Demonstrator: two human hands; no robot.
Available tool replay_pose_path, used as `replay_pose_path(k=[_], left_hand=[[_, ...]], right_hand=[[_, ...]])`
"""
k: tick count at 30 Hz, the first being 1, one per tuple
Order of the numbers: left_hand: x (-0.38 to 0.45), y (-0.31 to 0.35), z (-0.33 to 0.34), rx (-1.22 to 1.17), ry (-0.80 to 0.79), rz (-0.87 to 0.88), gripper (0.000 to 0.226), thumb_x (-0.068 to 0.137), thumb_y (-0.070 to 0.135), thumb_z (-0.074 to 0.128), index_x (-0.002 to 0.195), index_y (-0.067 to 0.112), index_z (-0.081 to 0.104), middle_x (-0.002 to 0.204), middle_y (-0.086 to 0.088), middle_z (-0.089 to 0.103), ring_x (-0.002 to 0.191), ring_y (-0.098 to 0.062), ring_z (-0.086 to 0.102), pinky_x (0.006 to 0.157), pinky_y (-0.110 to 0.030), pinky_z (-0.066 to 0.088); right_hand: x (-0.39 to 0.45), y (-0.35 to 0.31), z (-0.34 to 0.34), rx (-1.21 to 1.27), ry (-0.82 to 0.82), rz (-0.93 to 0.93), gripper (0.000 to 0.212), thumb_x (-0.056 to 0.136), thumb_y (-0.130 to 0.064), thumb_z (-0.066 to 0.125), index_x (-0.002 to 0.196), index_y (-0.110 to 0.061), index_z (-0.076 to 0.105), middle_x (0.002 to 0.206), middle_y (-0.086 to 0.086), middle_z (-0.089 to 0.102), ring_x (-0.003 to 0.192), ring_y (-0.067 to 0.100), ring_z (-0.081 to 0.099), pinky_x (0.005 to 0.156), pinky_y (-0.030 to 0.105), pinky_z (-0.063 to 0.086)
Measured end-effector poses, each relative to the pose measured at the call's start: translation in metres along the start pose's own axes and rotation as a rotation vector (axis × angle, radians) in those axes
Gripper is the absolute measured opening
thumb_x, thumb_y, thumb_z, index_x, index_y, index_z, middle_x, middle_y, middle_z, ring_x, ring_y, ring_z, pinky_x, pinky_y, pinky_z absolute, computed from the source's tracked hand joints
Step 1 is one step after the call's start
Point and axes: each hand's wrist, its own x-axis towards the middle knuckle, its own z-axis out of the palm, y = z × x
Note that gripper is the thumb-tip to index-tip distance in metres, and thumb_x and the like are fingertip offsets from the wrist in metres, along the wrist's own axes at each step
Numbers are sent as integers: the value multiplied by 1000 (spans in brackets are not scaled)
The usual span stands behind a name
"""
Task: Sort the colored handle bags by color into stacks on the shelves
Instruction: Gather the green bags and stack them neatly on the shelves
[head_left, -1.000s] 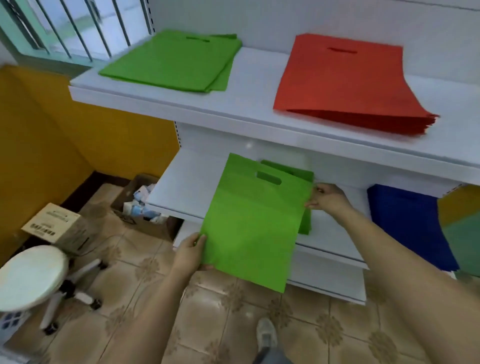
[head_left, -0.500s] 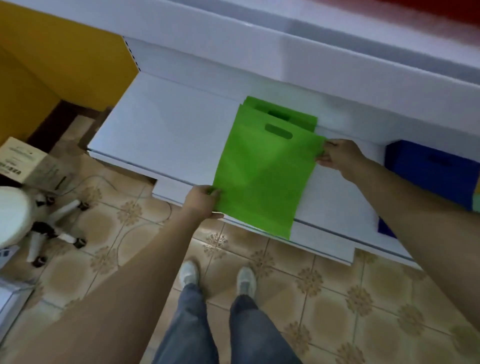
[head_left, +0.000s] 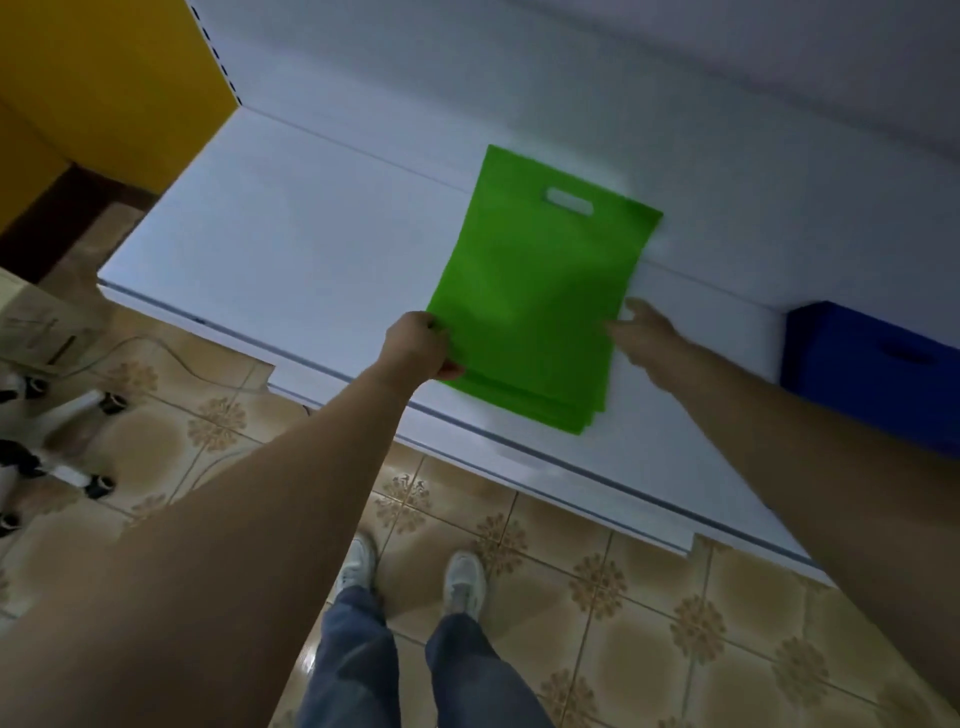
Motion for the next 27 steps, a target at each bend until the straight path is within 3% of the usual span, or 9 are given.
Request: replay_pose_path(k=[4,8,10,18,22,24,27], left_hand=[[2,-4,-2,242,91,108,35,92,2,49,127,3,51,110,-17,61,79,-37,70,71,-46,60],[3,-14,2,553,254,223,46,87,8,58,131,4,50,124,-19,48,110,-38,52,88,-44,48],[4,-16,6,620,263,241,51,86,10,60,135,7,46,126,-17,44,113,-38,48,89,-48,45],[2,-21,2,647,168,272,46,86,18,63,130,9,53,130,-16,45,114,-39,50,92,-48,48],[-21,-22,-15,648,222,292,58,89,29,64,142,17,46,143,-12,41,126,-34,45,98,-47,43],[-41,-25,-27,601,235,297,64,91,35,63,147,17,39,148,-11,37,132,-32,40,104,-47,41],[-77,-32,-53,484,272,351,65,92,37,61,148,14,36,147,-13,37,132,-33,40,104,-47,41]], right_hand=[[-4,15,28,-130,-81,18,46,93,-28,59,136,-12,52,135,13,55,118,30,54,101,39,46],[2,15,32,-148,-57,24,37,93,-25,55,127,-10,57,125,14,60,112,30,56,92,32,47],[4,16,32,-138,-43,20,35,93,-24,54,124,-8,59,122,14,61,110,30,57,84,27,44],[7,16,36,-168,-46,52,40,91,-26,54,127,-7,56,123,14,57,111,30,55,89,30,44],[-15,-13,34,-264,9,3,68,71,-44,49,129,-8,53,126,20,53,113,36,54,98,41,48],[-31,-39,39,-308,35,-103,67,85,-43,52,140,-5,43,139,23,45,126,37,46,105,45,42],[-70,-100,50,-344,86,-317,62,98,-34,50,147,0,32,149,23,35,138,34,34,112,40,29]])
